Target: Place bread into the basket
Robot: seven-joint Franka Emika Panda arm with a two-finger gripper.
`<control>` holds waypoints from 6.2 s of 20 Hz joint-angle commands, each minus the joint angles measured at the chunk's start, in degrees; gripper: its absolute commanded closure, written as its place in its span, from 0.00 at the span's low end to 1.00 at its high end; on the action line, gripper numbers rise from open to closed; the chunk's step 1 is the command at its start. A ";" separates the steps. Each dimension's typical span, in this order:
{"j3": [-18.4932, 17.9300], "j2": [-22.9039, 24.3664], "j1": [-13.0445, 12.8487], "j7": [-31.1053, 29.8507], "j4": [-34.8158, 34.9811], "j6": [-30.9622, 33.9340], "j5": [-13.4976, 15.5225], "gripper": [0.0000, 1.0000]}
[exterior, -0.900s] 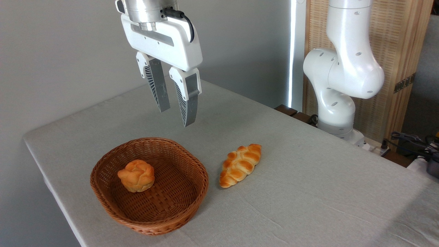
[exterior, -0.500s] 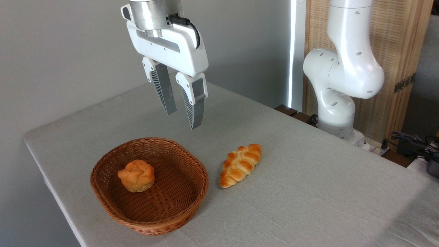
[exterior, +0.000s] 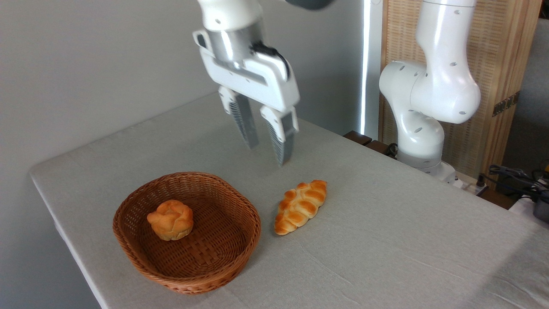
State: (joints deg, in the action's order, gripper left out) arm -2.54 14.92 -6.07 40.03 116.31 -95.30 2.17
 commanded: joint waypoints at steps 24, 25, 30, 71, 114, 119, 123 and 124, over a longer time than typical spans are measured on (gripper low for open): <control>-0.01 5.38 -0.26 1.19 26.25 -19.83 -0.41 0.55; -0.01 5.38 -0.35 1.45 26.25 -19.92 -1.20 0.61; -0.01 5.38 -0.26 2.51 26.16 -19.83 -1.29 0.69; 0.16 -13.16 -2.98 18.85 -1.53 -30.38 -6.65 0.00; -1.16 -11.93 -2.63 0.57 -20.86 1.96 -3.32 0.00; -1.51 -12.19 -2.55 0.57 -20.95 1.88 -2.88 0.00; -0.90 -12.28 -0.45 0.83 -21.13 1.96 -2.44 0.00; -0.20 -12.28 0.43 0.84 -21.21 1.88 -2.35 0.00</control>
State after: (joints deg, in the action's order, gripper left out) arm -3.51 2.30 -7.89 40.05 94.62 -92.15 -0.58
